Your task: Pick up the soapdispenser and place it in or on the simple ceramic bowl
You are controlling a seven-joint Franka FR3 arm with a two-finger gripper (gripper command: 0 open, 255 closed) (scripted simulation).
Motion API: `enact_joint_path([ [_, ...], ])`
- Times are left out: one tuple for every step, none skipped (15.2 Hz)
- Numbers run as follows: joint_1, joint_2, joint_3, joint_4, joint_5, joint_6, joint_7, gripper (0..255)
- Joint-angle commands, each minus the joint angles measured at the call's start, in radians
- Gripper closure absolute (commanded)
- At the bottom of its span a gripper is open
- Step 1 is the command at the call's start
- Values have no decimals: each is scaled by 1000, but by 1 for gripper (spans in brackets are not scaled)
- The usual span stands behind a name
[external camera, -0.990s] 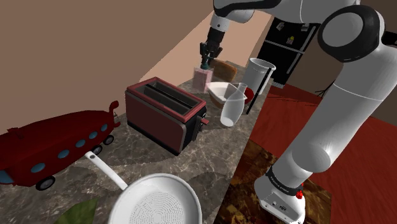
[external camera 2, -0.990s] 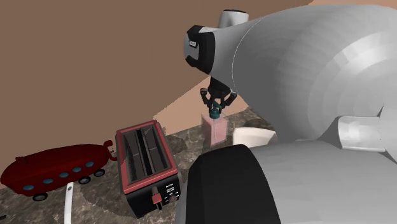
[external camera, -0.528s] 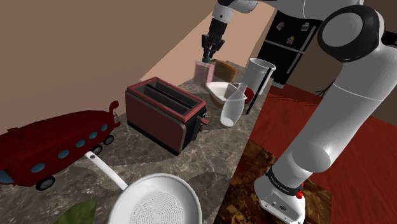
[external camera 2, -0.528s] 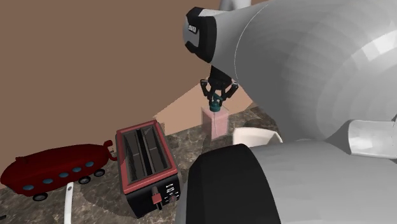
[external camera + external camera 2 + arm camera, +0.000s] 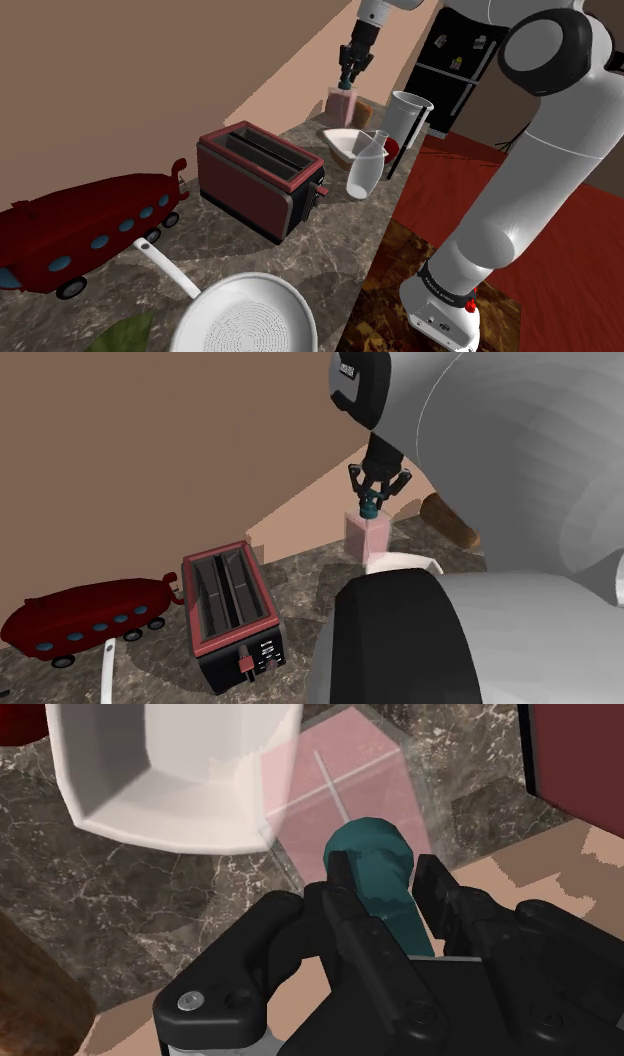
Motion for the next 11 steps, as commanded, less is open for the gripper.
enact_joint_path([
  [-26,1,-22,21,3,-24,-47,255],
  [-39,5,-32,36,5,-39,-69,255],
  [-52,10,-43,54,7,-54,-91,255],
  [-65,17,-53,72,10,-69,-113,255],
  [-79,24,-64,93,13,-85,-135,255],
  [-93,33,-75,115,17,-101,-157,255],
  [-107,43,-85,139,21,-118,-179,255],
  [-122,55,-96,165,26,-135,-202,255],
  [-138,69,-106,193,32,-153,-225,255],
  [-154,83,-116,222,38,-171,-247,255],
  [-152,77,-115,200,36,-155,-247,255],
])
